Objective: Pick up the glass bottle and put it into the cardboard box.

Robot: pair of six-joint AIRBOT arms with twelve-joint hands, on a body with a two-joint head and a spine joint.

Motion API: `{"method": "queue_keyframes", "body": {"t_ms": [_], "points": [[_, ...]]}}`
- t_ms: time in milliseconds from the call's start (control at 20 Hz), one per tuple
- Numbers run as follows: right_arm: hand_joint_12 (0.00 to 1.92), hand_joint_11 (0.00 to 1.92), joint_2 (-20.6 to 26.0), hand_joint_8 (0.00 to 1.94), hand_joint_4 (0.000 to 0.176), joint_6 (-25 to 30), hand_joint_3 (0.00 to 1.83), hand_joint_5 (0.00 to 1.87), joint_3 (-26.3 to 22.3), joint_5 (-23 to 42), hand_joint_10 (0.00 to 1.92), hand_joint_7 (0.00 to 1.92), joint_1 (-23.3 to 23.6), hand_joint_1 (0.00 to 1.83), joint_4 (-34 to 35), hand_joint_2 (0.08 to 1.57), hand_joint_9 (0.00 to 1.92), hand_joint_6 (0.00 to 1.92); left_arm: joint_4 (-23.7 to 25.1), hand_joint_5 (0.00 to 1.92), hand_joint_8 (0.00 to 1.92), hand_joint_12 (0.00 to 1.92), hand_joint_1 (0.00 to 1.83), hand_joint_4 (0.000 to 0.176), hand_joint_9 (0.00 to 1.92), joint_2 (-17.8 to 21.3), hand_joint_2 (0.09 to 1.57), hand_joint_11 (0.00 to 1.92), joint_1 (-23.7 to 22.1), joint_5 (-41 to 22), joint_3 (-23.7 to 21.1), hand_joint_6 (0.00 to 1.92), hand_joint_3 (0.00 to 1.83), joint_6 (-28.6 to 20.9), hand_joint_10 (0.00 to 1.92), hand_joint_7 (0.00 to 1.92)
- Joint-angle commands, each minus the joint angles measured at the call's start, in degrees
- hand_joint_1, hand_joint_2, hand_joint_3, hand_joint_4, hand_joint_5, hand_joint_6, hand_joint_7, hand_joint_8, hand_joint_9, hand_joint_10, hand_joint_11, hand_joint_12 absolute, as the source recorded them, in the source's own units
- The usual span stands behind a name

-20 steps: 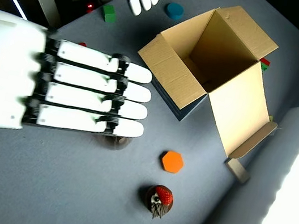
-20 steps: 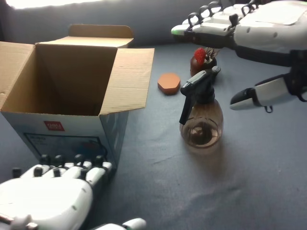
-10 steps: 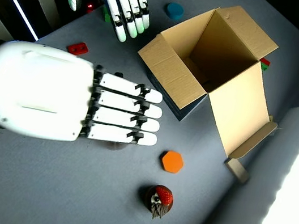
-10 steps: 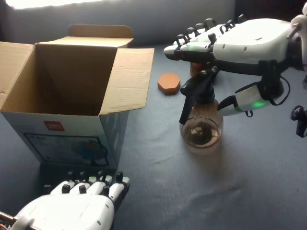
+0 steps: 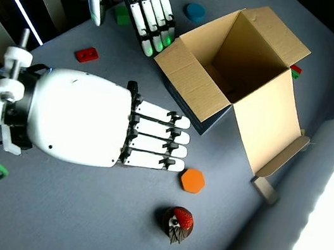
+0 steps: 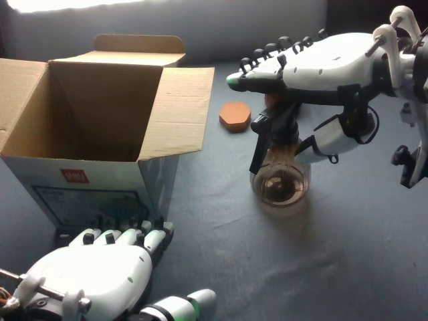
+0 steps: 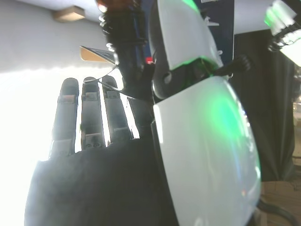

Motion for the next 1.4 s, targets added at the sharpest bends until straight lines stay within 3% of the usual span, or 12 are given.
{"method": "queue_keyframes", "body": {"t_ms": [0,150,400,800,1350], "points": [[0.0,0.0,0.1,0.0,0.0,-0.1,0.0,0.0,0.0,4.5,0.0,0.0,0.9,1.12,-0.1,1.03,0.0,0.0,4.3,0.0,0.0,0.16,0.0,0.041,0.01,-0.2,1.21,0.0,0.1,-1.6,0.3,0.0,0.0,-1.1,0.0,0.01],[0.0,0.0,-0.1,0.0,0.0,-0.4,0.0,0.0,0.1,4.0,0.0,0.0,0.6,1.12,-0.1,1.02,0.0,0.0,5.0,0.02,0.0,0.13,0.0,0.037,0.02,-0.2,1.21,0.0,0.7,-0.4,1.2,0.01,0.0,-2.1,0.01,0.01],[0.0,0.0,-1.0,0.0,0.0,-1.3,0.0,0.0,1.0,3.7,0.0,0.0,-0.1,1.17,-0.1,0.99,0.0,0.0,5.0,0.06,0.0,0.38,0.0,0.028,0.08,-0.2,1.21,0.0,1.1,0.2,1.8,0.0,0.0,-2.7,0.01,0.07],[0.0,0.0,-1.8,0.0,0.0,-2.2,0.0,0.0,2.2,3.7,0.0,0.0,0.1,1.16,-0.1,1.0,0.0,0.0,5.0,0.02,0.0,0.21,0.0,0.031,0.06,-0.1,1.23,0.0,1.6,1.2,2.4,0.0,0.0,-4.9,0.0,0.04],[0.0,0.0,-1.9,0.0,0.0,-2.0,0.0,0.0,2.2,4.0,0.0,0.0,0.9,1.17,-0.1,1.01,0.0,0.0,5.0,0.02,0.0,0.24,0.0,0.032,0.06,-0.1,1.23,0.0,1.5,1.3,1.8,0.0,0.0,-6.1,0.0,0.04]]}}
